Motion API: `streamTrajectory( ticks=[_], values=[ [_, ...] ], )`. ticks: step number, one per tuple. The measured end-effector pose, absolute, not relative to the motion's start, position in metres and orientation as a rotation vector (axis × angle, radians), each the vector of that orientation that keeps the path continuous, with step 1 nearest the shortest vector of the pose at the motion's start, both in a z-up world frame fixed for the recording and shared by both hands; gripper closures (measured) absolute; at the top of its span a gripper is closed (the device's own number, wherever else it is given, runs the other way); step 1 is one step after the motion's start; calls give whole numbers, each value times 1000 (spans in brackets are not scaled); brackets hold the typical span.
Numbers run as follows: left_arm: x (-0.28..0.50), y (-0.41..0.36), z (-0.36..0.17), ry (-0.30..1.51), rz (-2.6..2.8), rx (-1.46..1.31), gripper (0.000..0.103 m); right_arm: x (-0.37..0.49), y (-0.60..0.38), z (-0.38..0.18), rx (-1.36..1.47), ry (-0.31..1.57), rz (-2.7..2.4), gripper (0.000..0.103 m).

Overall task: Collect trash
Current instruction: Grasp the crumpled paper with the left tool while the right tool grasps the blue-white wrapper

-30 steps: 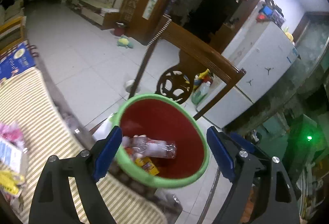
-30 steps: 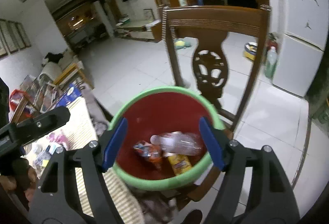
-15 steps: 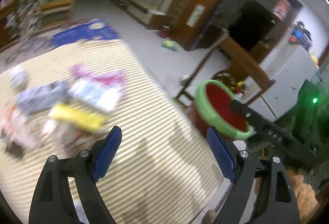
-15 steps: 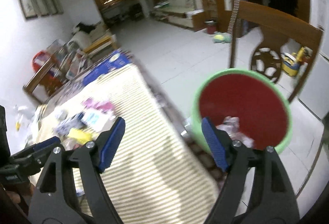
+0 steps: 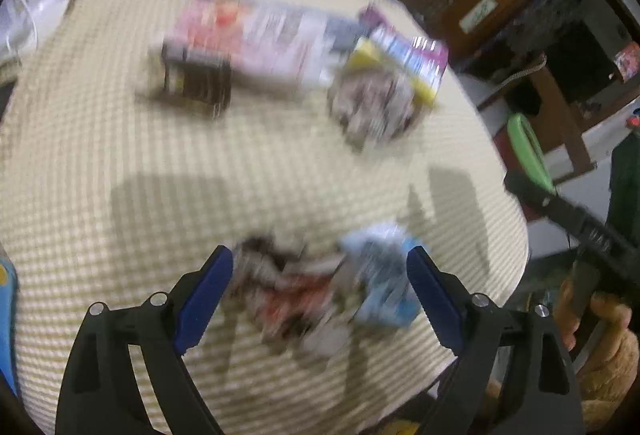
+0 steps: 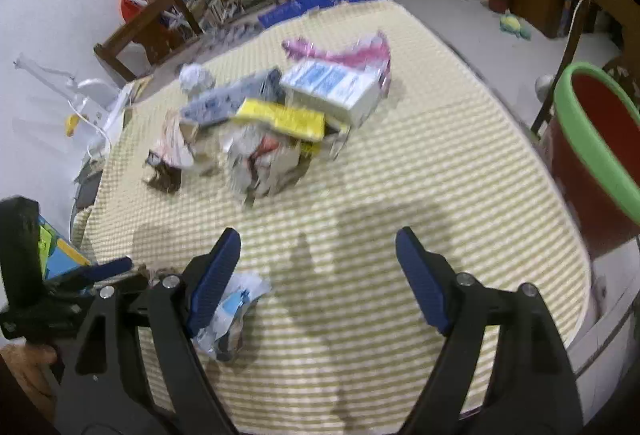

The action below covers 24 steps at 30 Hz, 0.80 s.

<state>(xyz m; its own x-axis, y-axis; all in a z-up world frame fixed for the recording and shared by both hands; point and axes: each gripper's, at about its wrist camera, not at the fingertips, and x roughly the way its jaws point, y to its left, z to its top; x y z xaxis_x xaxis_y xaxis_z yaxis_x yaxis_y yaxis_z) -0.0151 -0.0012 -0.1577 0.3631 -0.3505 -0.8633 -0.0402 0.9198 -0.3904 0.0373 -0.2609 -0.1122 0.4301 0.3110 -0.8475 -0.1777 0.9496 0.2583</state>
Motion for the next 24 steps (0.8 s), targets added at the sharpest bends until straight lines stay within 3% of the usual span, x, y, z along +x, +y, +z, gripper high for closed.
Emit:
streamTrajectory(
  ticks=[17,24],
  values=[
    [-4,15,-197,1238,-184,-304,20,17,-221,-148,94,1259,328,19],
    [-8,29,-181,1166,-173,-317,63,14,-200,-162,77,1319,377,19]
  ],
)
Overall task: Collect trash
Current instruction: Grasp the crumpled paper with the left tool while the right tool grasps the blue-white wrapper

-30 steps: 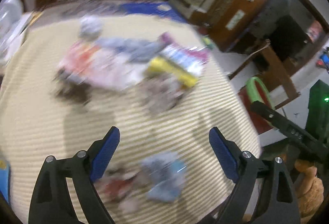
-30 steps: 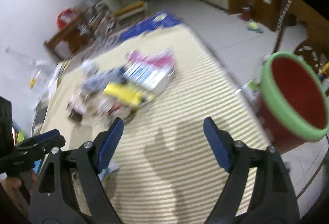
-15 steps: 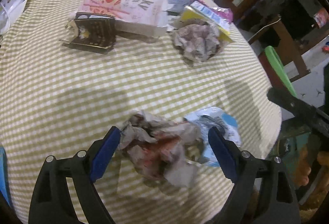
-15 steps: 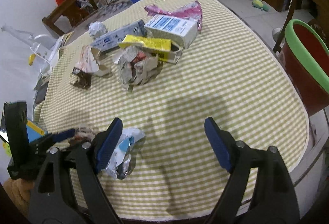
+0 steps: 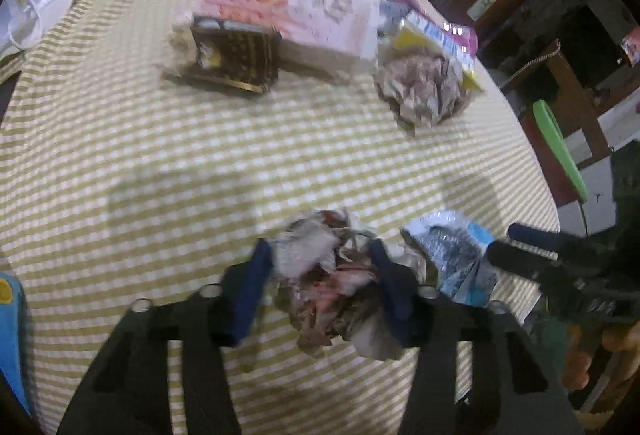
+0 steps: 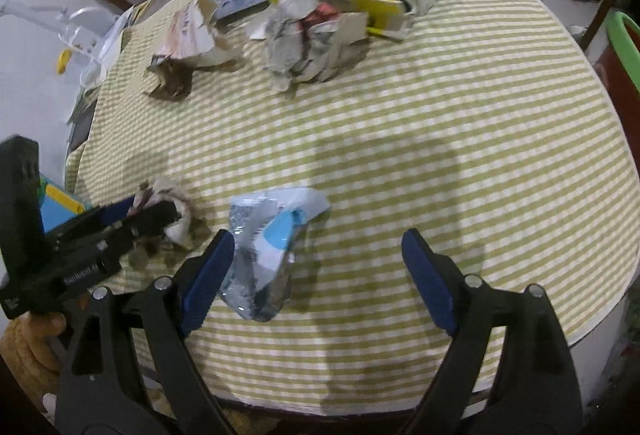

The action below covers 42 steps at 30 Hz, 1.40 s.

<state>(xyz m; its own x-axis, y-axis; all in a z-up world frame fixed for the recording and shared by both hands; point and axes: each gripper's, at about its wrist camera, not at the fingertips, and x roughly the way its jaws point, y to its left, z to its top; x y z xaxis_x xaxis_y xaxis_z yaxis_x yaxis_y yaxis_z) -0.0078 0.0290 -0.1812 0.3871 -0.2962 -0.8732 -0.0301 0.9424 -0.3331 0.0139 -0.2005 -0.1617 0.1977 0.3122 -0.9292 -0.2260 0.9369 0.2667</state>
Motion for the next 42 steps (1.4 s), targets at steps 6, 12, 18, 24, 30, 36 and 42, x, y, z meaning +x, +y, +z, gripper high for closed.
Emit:
streamTrajectory(
  ticks=[6,12,18,24,30,36,42],
  values=[
    [-10,41,-158,1092,-134,-325,76,10,-175,-177,-9,1359,432,41],
    [-12,37,-153,1088,-148,-283,60,9,-171,-181,-53,1359,450,73],
    [-14,28,-162,1098,-161,-293,31,14,-190,-150,-26,1210,386,74],
    [-10,14,-175,1143,-177,-271,21,13,-209,-133,11,1142,360,73],
    [-13,-5,-170,1149,-232,-222,18,17,-219,-130,33,1132,339,73],
    [-12,-22,-183,1206,-254,-189,40,16,-234,-126,49,1118,321,73],
    [-8,-21,-172,1161,-238,-202,60,17,-244,-117,64,1079,314,73]
  ],
)
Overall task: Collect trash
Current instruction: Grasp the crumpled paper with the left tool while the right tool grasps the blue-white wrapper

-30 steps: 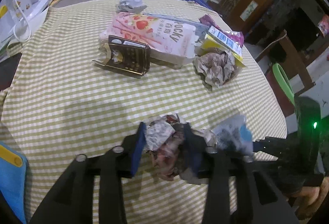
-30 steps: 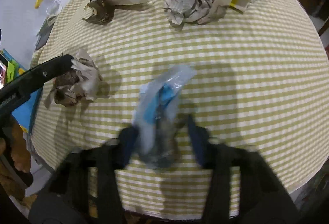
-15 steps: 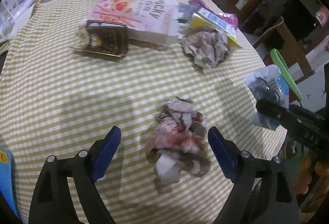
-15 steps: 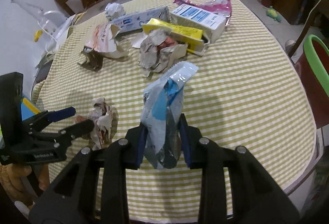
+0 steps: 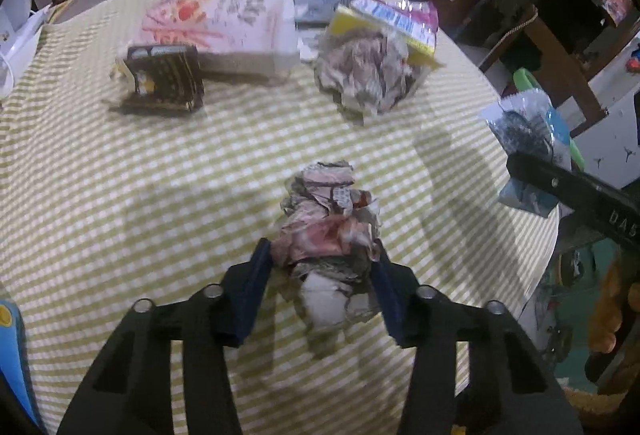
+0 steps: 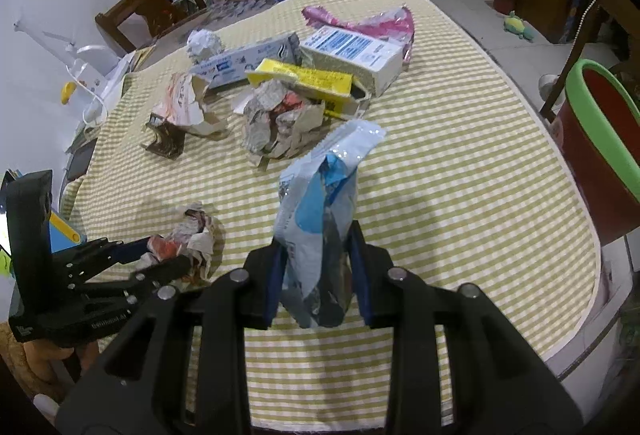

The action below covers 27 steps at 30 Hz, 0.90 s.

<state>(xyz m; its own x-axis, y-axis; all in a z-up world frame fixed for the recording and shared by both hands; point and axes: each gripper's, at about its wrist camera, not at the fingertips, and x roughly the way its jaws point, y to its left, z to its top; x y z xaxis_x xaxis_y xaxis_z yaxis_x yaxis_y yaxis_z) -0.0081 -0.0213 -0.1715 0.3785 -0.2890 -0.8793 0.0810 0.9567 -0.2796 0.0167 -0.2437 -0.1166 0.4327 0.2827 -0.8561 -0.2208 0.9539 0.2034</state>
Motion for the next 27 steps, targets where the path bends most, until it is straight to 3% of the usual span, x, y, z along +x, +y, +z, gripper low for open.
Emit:
streamTrajectory(
  ticks=[11,27],
  values=[
    [24,-48,-114,976,-277,-239,61,22,-277,-72,64,926,269,73],
    [67,-143,-76,897,-364,-152,61,41,-371,-46,127,823,169,73]
  ],
)
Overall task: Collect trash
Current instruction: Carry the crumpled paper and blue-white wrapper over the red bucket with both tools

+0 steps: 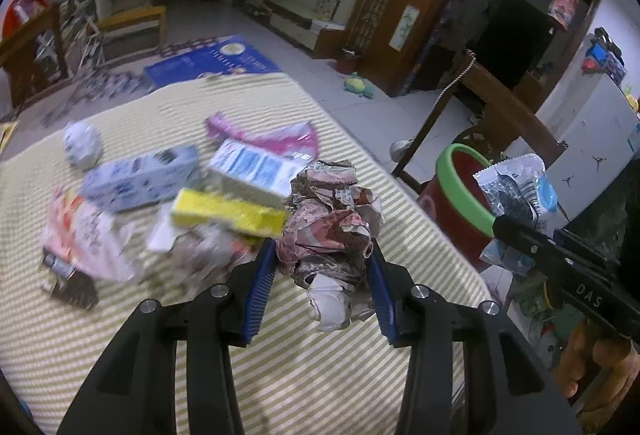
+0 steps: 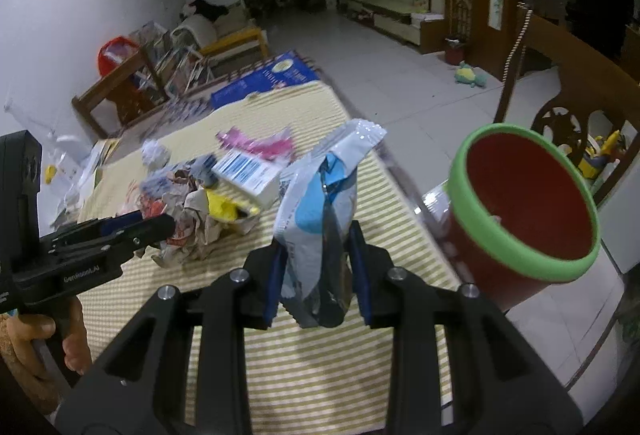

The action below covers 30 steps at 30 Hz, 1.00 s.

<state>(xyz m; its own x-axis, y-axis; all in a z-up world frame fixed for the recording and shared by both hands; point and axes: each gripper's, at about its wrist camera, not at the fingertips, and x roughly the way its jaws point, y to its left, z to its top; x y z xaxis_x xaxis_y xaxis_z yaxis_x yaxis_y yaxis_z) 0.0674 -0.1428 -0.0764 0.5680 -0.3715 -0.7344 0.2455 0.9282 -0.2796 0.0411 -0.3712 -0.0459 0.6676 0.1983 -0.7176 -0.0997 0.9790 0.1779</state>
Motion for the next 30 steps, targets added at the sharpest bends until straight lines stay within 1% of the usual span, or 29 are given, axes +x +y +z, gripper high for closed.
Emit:
streamTrajectory(
  ticks=[10,21,30],
  values=[
    [79,-193,-61,870,-367,-139,61,59,-421,-41,165,793,165,73],
    [84,-223,-55,867,-334,-138,61,69,-459,-43,186,793,167,73],
    [92,-262,-55,879,-366,-117,61,73,-512,-47,229,796,78,73]
  ],
)
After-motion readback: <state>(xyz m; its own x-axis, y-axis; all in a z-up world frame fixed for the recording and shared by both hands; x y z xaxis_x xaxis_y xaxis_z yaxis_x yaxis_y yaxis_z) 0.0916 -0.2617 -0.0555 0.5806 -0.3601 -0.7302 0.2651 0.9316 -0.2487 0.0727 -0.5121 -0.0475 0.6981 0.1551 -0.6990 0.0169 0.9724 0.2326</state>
